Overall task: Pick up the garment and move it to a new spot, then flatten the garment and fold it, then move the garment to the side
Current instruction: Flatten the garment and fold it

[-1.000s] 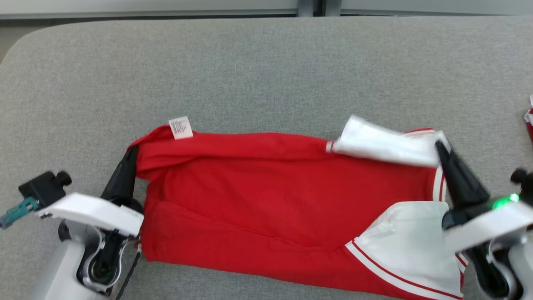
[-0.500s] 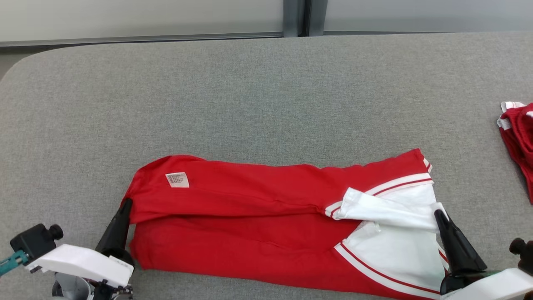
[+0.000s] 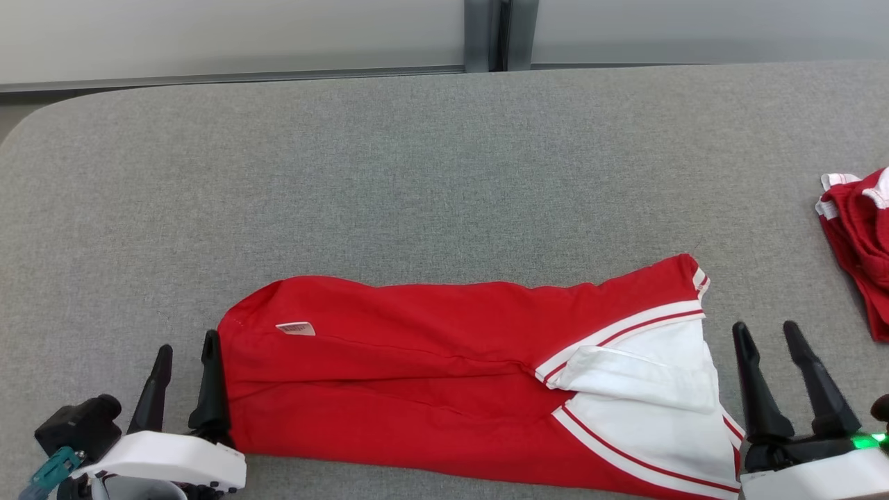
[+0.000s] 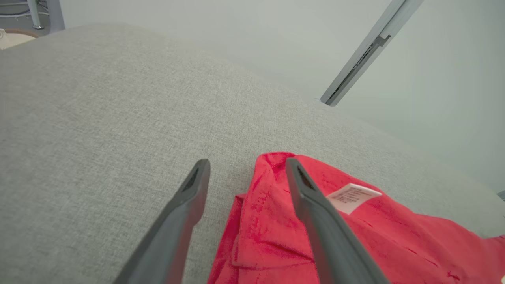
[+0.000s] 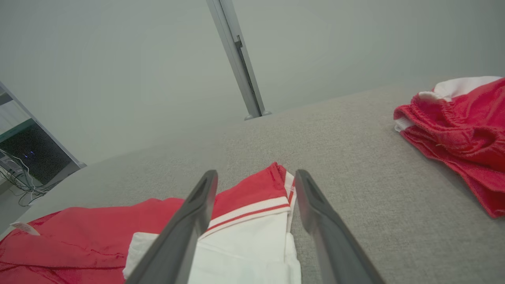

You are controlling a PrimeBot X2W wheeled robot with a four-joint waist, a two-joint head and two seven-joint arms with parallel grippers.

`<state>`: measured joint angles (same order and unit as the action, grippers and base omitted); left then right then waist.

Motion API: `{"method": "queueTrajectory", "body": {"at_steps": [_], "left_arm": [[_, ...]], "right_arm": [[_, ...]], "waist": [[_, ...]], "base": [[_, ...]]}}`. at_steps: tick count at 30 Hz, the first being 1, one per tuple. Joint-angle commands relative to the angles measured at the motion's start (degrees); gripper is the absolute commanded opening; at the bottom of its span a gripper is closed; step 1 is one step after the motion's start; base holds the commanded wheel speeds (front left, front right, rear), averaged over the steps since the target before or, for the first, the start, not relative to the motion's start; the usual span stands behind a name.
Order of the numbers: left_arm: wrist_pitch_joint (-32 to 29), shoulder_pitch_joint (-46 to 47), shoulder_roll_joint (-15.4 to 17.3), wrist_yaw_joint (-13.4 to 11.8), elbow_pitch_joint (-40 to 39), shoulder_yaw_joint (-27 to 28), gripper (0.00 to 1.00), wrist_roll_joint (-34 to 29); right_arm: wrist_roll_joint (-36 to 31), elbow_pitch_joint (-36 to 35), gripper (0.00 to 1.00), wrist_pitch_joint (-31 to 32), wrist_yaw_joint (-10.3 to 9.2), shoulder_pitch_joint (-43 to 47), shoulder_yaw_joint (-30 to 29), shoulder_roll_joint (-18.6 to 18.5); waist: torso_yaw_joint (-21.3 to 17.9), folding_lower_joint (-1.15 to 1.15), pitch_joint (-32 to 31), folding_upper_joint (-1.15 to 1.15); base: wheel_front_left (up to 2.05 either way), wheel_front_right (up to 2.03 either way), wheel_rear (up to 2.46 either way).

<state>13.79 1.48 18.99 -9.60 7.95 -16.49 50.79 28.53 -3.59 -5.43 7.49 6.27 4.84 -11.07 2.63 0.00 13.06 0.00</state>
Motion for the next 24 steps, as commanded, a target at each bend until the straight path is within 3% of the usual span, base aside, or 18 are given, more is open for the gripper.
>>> {"method": "queueTrajectory", "body": {"at_steps": [1, 6, 12, 24], "left_arm": [[0.7, 0.9, -0.3, -1.0, -1.0, 0.5, 1.00, -2.2], [1.4, 1.2, -2.8, -3.9, -7.8, 4.1, 1.00, -15.5], [1.4, -1.7, -3.9, -3.7, -11.9, 3.7, 1.00, -24.9], [1.4, -3.6, -3.6, -1.6, -8.9, 2.9, 1.00, -27.6]], "right_arm": [[-1.5, -0.9, 1.00, -1.0, 0.00, -0.8, -0.9, 0.1], [-9.6, -4.6, 1.00, -1.0, 0.00, -2.7, -3.1, 0.4], [-13.2, -5.9, 1.00, 0.6, 0.00, -1.5, -3.3, 1.3], [-13.6, -4.8, 1.00, 1.0, 0.00, 0.4, -2.7, 2.8]], "waist": [[0.1, 0.00, -0.3, 0.00], [0.2, 0.00, -2.1, 0.00], [0.0, 0.00, -4.3, 0.00], [-0.1, 0.00, -5.3, 0.00]], "base": [[0.00, 0.00, 0.00], [0.00, 0.00, 0.00], [0.00, 0.00, 0.00], [0.00, 0.00, 0.00]]}}
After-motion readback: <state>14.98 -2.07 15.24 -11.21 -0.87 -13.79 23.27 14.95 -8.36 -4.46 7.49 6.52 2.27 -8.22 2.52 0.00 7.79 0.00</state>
